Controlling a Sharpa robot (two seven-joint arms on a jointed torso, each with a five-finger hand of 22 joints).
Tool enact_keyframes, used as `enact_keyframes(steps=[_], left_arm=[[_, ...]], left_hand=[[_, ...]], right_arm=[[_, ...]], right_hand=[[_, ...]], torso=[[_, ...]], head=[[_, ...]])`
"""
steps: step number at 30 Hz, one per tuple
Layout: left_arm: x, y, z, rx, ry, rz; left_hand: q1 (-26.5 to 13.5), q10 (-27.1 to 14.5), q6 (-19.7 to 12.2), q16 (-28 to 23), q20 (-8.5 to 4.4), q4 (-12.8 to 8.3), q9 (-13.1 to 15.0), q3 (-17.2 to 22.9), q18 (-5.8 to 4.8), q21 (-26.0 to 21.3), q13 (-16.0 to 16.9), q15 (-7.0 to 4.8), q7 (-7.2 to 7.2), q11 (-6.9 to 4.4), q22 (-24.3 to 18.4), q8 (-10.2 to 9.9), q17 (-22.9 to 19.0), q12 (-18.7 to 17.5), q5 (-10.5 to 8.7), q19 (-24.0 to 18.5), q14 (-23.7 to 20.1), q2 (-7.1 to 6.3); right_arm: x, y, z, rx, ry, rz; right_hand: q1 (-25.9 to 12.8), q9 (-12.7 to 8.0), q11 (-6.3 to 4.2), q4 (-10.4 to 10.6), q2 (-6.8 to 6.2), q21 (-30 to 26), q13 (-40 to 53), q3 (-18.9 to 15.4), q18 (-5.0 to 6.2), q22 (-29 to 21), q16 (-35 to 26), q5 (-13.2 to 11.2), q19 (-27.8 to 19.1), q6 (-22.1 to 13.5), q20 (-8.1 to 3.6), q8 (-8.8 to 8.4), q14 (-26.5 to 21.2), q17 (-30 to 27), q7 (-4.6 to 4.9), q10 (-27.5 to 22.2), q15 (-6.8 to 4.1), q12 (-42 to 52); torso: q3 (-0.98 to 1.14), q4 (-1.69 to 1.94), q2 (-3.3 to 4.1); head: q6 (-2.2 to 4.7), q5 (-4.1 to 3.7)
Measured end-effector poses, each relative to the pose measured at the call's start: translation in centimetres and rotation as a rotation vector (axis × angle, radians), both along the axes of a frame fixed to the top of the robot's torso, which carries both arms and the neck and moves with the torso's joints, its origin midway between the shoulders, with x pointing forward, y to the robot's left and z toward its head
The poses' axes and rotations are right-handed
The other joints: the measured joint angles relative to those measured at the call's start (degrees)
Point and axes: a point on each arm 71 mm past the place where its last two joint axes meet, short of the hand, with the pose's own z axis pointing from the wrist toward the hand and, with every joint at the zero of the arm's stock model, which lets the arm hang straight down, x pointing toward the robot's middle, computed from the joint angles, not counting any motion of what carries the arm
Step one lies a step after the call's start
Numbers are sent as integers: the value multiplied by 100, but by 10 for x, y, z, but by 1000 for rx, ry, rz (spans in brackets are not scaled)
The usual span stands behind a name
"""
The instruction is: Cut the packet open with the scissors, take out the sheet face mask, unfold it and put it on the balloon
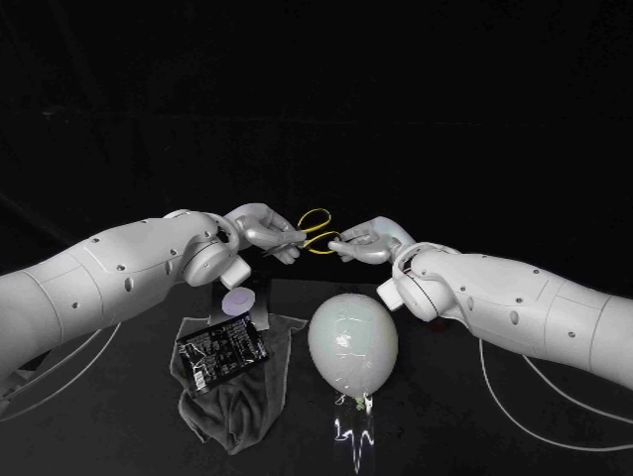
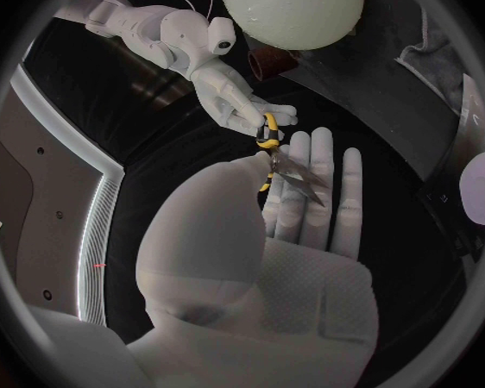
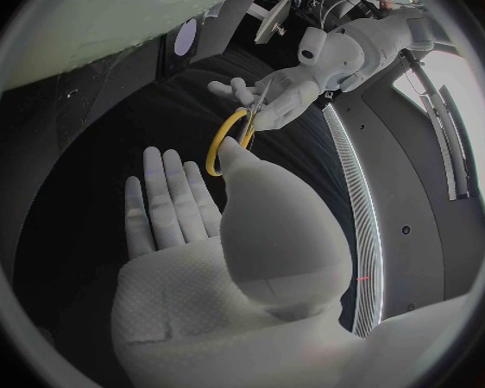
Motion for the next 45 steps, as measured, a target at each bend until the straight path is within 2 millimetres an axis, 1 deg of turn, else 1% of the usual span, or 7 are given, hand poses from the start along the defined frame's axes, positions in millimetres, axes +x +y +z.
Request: enact_keyframes(steps=[6, 8, 15, 17, 26, 38, 45], left_arm=[[-1, -2, 0, -2, 0, -5], [-1, -2, 0, -2, 1, -7], [-2, -4, -1, 10, -3, -18], [-3, -6, -1, 19, -7, -26], [-4, -10, 0, 75, -42, -55], [-2, -14, 1, 125, -70, -68], [2, -17, 1, 159, -80, -66]], left_hand=[[0, 0, -1, 0, 0, 0, 0, 0, 77, 0, 0, 0, 1, 0, 0, -1, -1, 0, -11, 0, 0, 0], [0, 0, -9, 0, 0, 0, 0, 0, 77, 0, 0, 1, 8, -1, 0, -6, 1, 0, -12, 0, 1, 0], [-18, 19, -18, 0, 0, 0, 1, 0, 77, 0, -3, 1, 2, -19, 10, -20, 7, -3, -28, 0, 1, 15], [-24, 16, -29, 0, 0, -1, 1, -1, 77, 10, -5, 2, 9, -16, 18, -21, 7, -26, -15, 0, 0, 21], [-24, -56, -49, 0, 0, -1, 2, -1, 75, 21, -3, 17, 10, 56, 28, -1, 20, -35, -4, -42, -23, 20], [-78, -57, -48, 0, -16, -1, 97, 0, 72, 47, 4, 20, 10, 56, 42, 5, 26, -44, -4, -66, -62, 28], [-77, -130, -69, -23, 1, -1, 114, -1, 71, 48, 5, 29, 30, 86, 57, 29, 29, -68, -9, -83, -72, 28]], right_arm=[[0, 0, 0, 4, 7, -5], [0, 1, 0, 12, 8, -7], [-1, 1, 1, 67, 10, -39], [-2, 2, 1, 83, 10, -48], [-4, 3, 1, 140, 6, -87], [-6, 5, 3, 166, 1, -113], [-7, 6, 6, 162, -5, -124]], right_hand=[[152, -1, -125, -133, 152, 41, 11, 189, -4, 41, 41, -31, 247, 163, 0, 97, 218, 10, 30, 271, -93, 45], [267, 14, -258, -139, 267, 158, 20, 435, -7, 128, 160, -31, 561, 401, -17, 211, 474, 63, 59, 552, -180, 135], [346, 170, -645, -265, 347, 411, 92, 1310, 89, 227, 516, 154, 1153, 1043, -189, 592, 1212, 316, -259, 1577, -493, 397], [326, 258, -700, -303, 327, 457, 110, 1602, 91, 227, 577, 375, 1252, 1096, -250, 691, 1333, 402, -294, 1782, -552, 400], [-225, 584, -706, -576, 100, 623, 209, 2570, 91, 251, 722, 459, 1554, 1159, -368, 1074, 1536, 790, -315, 2082, -654, 461], [-565, 817, -708, -817, 137, 862, 279, 2757, 87, 383, 763, 456, 1811, 1121, -441, 1184, 1614, 1049, -363, 2205, -705, 459], [-701, 838, -707, -920, 166, 1124, 321, 2672, 79, 548, 777, 695, 1968, 1101, -510, 1244, 1653, 1189, -386, 2224, -726, 455]], torso=[[0, -1, 1], [3, -2, 1], [3, -3, 1], [3, -2, 1], [3, -2, 1], [2, -3, 1], [2, -4, -3]], head=[[-7, 0], [-8, -1], [-16, -14], [-18, -15], [-23, -19], [11, -13], [1, -23]])
